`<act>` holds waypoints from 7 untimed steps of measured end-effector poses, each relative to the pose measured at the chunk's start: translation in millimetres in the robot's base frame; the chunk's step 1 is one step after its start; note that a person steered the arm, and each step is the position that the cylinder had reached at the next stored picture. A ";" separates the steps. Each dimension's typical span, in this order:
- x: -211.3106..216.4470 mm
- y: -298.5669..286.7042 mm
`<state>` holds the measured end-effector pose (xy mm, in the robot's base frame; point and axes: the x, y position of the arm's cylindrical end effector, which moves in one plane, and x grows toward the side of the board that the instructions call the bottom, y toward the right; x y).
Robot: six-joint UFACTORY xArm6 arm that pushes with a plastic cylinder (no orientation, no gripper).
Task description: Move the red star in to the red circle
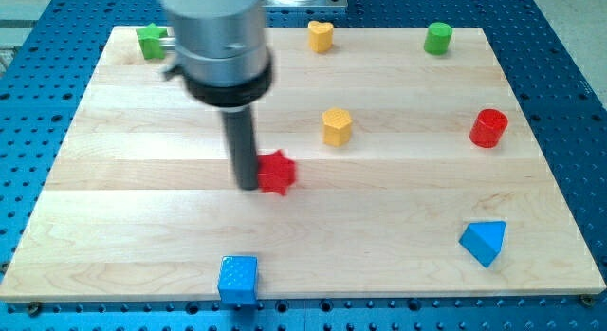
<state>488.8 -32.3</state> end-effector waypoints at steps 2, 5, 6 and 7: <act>1.0 52.3; -2.8 245.3; -2.8 251.4; -2.8 257.9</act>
<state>486.0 225.6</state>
